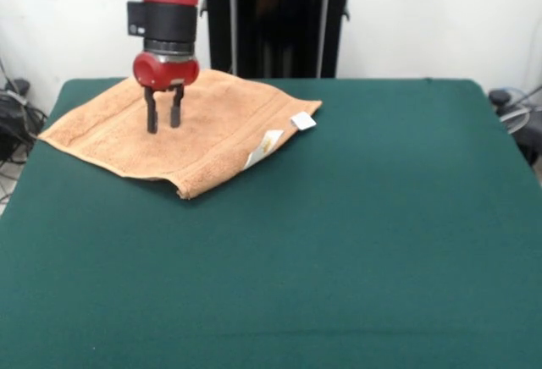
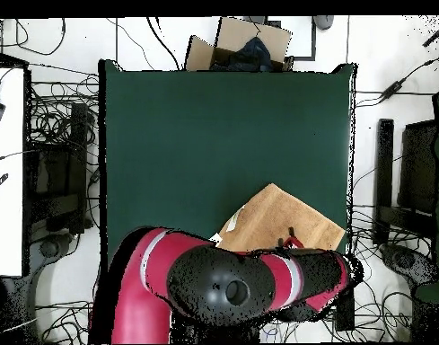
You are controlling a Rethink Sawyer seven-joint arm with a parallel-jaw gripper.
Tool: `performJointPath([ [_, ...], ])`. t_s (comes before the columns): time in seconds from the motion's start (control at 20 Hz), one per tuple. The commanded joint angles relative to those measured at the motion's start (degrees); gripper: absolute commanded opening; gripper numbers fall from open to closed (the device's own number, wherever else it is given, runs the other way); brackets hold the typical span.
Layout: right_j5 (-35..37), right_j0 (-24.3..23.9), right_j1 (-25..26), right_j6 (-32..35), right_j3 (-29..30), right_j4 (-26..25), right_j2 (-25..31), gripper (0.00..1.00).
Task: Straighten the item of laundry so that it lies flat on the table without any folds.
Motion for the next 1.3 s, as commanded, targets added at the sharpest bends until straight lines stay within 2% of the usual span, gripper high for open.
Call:
performJointPath([
  [0.05, 12.2, -0.1, 11.7, 2.9, -16.2, -1.0, 11.9, 1.0],
  [0.85, 14.2, 1.3, 14.6, 3.7, -17.5, -9.5, 7.9, 1.0],
  [1.3, 14.0, 1.2, 17.2, -0.8, -18.5, -9.0, 5.0, 1.0],
])
